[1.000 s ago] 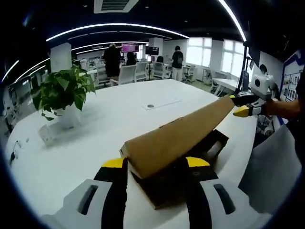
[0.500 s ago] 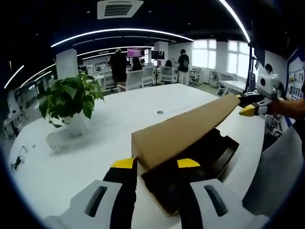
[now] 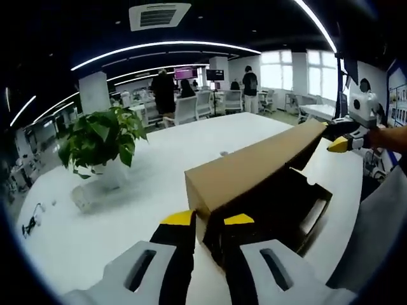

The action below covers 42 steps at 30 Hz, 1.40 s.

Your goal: Operate the shoe box by opening the lid, removing the specified soft item, and placing it in the target area until the item is outside and the box remains undamaged.

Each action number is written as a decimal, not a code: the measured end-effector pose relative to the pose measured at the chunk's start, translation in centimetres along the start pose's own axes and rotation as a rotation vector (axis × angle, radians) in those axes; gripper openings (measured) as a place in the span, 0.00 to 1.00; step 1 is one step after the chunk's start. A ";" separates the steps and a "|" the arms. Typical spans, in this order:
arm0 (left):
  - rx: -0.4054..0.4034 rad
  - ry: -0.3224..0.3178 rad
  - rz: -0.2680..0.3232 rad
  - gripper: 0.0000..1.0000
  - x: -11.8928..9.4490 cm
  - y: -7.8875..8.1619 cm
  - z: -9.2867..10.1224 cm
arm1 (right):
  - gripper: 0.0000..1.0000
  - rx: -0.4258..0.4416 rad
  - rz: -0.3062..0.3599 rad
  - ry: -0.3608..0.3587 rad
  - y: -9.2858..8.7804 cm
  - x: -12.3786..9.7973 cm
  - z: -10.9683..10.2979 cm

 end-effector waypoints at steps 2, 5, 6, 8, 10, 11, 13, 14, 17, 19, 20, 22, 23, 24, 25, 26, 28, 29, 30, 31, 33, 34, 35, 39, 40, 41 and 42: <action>0.005 0.017 0.003 0.06 0.2 0.1 -0.4 | 0.44 -0.002 -0.001 -0.005 0.1 0.1 0.3; 0.009 0.026 0.006 0.05 0.4 0.2 -0.6 | 0.43 0.009 0.009 -0.012 0.2 0.2 0.5; 0.024 0.032 0.008 0.05 0.5 0.3 -0.6 | 0.43 0.009 0.008 -0.013 0.2 0.3 0.6; 0.039 0.042 0.009 0.04 0.6 0.4 -0.6 | 0.44 0.005 0.008 -0.016 0.3 0.4 0.7; 0.031 0.049 0.011 0.04 0.8 0.5 -0.9 | 0.43 0.003 0.009 -0.017 0.3 0.4 0.9; 0.026 0.050 0.012 0.04 0.8 0.5 -0.9 | 0.43 0.005 0.011 -0.019 0.3 0.5 1.0; 0.024 0.052 0.015 0.04 1.0 0.5 -1.1 | 0.41 0.012 0.015 -0.021 0.4 0.5 1.2; 0.016 0.054 0.016 0.03 1.1 0.6 -1.2 | 0.38 0.019 0.017 -0.030 0.4 0.4 1.5; 0.013 0.059 0.015 0.03 1.3 0.8 -1.3 | 0.31 0.019 0.017 -0.057 0.4 0.3 2.1; 0.017 0.062 0.016 0.03 1.5 0.8 -1.5 | 0.30 0.020 0.023 -0.060 0.5 0.4 2.2; 0.020 0.062 0.016 0.03 1.5 0.8 -1.6 | 0.30 0.020 0.023 -0.061 0.4 0.5 2.3; 0.017 0.062 0.017 0.03 1.6 1.0 -1.6 | 0.30 0.024 0.022 -0.068 0.2 0.5 2.4; 0.016 0.064 0.017 0.03 1.7 1.0 -1.6 | 0.30 0.030 0.024 -0.070 0.0 0.5 2.5; 0.016 0.064 0.018 0.03 1.7 1.0 -1.6 | 0.30 0.032 0.021 -0.071 -0.2 0.5 2.5; 0.015 0.065 0.019 0.03 1.8 1.1 -1.7 | 0.30 0.035 0.010 -0.076 -0.6 0.5 2.5; 0.014 0.066 0.020 0.03 1.9 1.1 -1.8 | 0.30 0.037 0.005 -0.078 -0.8 0.5 2.6; 0.009 0.066 0.021 0.03 2.0 1.2 -1.8 | 0.30 0.048 -0.003 -0.080 -1.5 0.5 2.6; 0.008 0.067 0.022 0.03 2.0 1.3 -1.8 | 0.29 0.051 -0.008 -0.086 -1.7 0.5 2.7; 0.004 0.068 0.022 0.03 2.1 1.3 -1.8 | 0.29 0.066 -0.015 -0.096 -2.2 0.4 2.9; 0.003 0.069 0.022 0.03 2.1 1.3 -1.8 | 0.28 0.074 -0.014 -0.103 -2.4 0.3 3.1; 0.005 0.072 0.023 0.03 2.1 1.4 -1.7 | 0.27 0.089 -0.020 -0.115 -3.1 0.2 3.3; 0.004 0.072 0.023 0.03 2.2 1.4 -1.7 | 0.26 0.093 -0.025 -0.118 -3.5 0.3 3.4; 0.003 0.073 0.023 0.03 2.2 1.4 -1.6 | 0.24 0.094 -0.029 -0.118 -3.8 0.3 3.4; 0.000 0.077 0.025 0.03 2.4 1.6 -1.7 | 0.20 0.090 -0.054 -0.124 -5.0 0.6 3.3; -0.001 0.078 0.024 0.02 2.5 1.6 -1.7 | 0.19 0.088 -0.056 -0.124 -5.2 0.7 3.3; -0.001 0.079 0.025 0.02 2.6 1.6 -1.7 | 0.17 0.084 -0.067 -0.129 -5.6 0.8 3.3; 0.000 0.080 0.026 0.02 2.7 1.7 -1.7 | 0.17 0.083 -0.073 -0.132 -5.8 0.9 3.3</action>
Point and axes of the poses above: the point that each gripper's makers call its tool centre point, and the gripper's own axes: x roughly forward along the fingers, z roughly to its right, y roughly out of its top, the point moved 2 cm from there along -x, roughly backward along the fingers, and after that the axes turned 12 degrees about y, right-handed, at the moved point
